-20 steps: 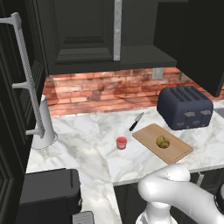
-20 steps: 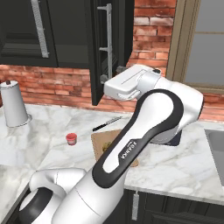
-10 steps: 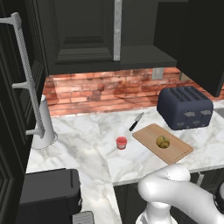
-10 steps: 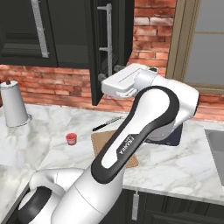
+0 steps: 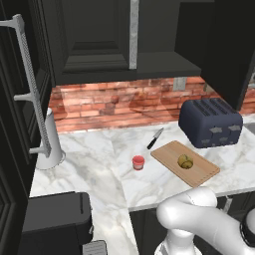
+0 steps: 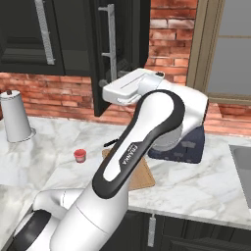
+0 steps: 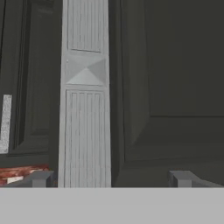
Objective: Pick the bread, place it on the cutting board, pick the jam, place it on the counter, and close the cabinet.
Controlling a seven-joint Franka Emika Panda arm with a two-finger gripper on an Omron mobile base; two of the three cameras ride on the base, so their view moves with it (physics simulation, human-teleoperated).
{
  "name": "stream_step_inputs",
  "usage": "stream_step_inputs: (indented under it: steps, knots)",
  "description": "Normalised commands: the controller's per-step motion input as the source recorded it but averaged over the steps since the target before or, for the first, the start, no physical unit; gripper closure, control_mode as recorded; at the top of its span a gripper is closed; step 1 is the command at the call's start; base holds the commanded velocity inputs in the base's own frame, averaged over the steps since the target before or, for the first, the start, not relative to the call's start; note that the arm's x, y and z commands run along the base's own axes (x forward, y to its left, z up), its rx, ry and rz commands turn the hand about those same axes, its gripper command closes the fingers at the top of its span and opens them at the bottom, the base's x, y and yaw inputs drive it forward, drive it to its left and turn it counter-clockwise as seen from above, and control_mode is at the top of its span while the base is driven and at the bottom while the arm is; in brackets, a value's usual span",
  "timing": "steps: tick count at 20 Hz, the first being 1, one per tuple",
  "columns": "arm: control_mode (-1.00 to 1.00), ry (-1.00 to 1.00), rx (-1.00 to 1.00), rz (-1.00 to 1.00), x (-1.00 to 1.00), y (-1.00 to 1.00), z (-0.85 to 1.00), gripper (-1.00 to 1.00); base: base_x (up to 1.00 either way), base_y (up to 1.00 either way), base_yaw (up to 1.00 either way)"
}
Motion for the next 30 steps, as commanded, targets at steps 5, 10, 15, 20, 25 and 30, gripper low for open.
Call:
stream_step_inputs:
  steps: [5,10,15,20,25,30]
  knots:
    - [-1.0,0.0,0.0,-0.03,0.03,0.34,0.0,-1.0,0.0,0.0,0.0]
    - [-1.0,0.0,0.0,-0.07,0.01,0.34,0.0,-1.0,0.0,0.0,0.0]
    - [-1.0,0.0,0.0,-0.08,0.04,0.32,0.0,-1.0,0.0,0.0,0.0]
    - [-1.0,0.0,0.0,-0.08,0.09,0.29,0.0,-1.0,0.0,0.0,0.0]
    - [-1.0,0.0,0.0,-0.08,0.15,0.28,0.0,-1.0,0.0,0.0,0.0]
    - [-1.0,0.0,0.0,-0.07,0.25,0.27,0.0,-1.0,0.0,0.0,0.0]
